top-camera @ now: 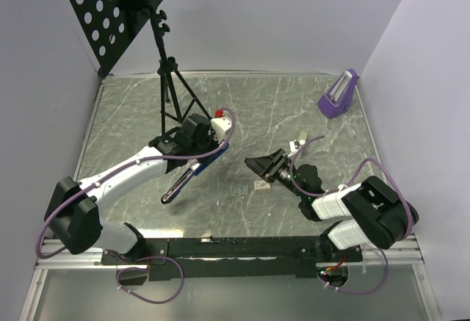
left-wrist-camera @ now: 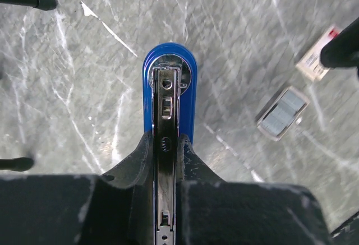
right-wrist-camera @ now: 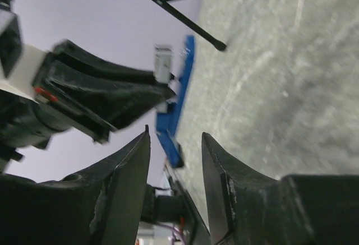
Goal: Load the staples into the stapler
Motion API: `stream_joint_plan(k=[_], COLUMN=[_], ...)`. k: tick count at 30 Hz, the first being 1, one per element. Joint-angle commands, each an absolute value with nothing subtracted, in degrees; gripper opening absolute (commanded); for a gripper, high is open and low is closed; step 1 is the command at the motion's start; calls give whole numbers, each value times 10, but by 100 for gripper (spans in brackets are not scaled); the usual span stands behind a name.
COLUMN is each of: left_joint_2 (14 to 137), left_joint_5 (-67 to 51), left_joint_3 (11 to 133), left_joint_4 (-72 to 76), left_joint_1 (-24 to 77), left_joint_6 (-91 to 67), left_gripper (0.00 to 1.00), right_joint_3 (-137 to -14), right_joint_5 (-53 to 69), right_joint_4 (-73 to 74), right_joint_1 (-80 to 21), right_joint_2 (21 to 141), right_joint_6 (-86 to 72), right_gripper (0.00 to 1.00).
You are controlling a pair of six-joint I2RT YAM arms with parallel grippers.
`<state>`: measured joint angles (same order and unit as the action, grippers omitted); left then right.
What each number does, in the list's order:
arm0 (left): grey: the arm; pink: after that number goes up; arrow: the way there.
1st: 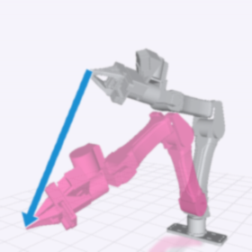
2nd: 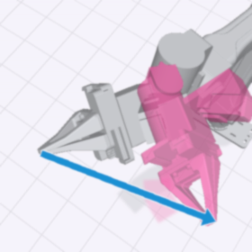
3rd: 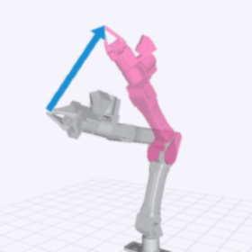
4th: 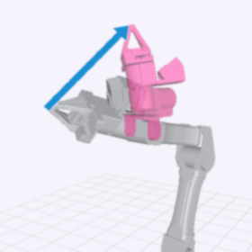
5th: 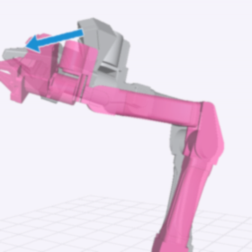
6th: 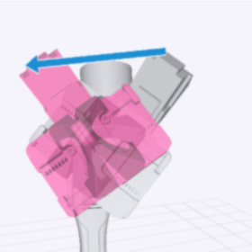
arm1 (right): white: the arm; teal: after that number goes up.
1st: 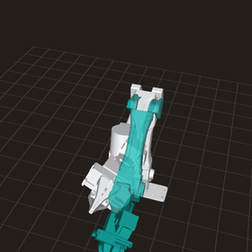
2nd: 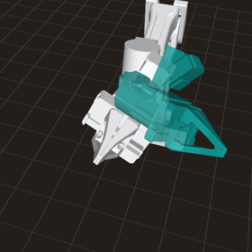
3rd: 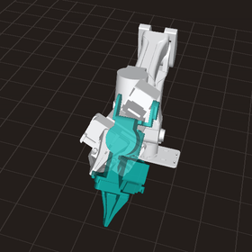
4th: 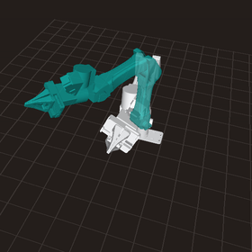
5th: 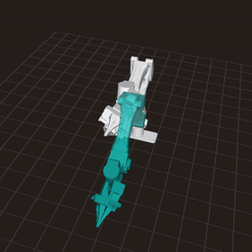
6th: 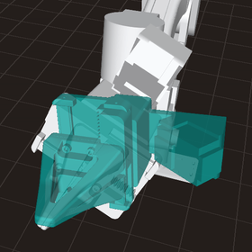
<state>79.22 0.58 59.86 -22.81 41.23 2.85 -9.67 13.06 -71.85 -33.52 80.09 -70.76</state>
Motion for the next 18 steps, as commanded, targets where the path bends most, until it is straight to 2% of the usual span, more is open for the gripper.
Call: stream_joint_plan(k=[1, 9, 12, 18], left_joint_2=[796, 870, 893, 919], left_joint_5=[-13, -94, -98, -112], left_joint_3=[604, 586, 583, 575], left_joint_4=[-225, -219, -218, -214], left_joint_1=[413, 412, 413, 413], left_joint_6=[104, 172, 191, 221], left_gripper=[1, 1, 1, 2], right_joint_3=[-66, -30, -27, -72], right_joint_5=[140, 179, 186, 173], right_joint_4=[-893, -846, -777, -505], right_joint_1=[-334, -306, -302, -301], right_joint_2=[802, 771, 731, 582], right_joint_6=[-674, -609, -560, -413], right_gripper=[51, 54, 55, 59])
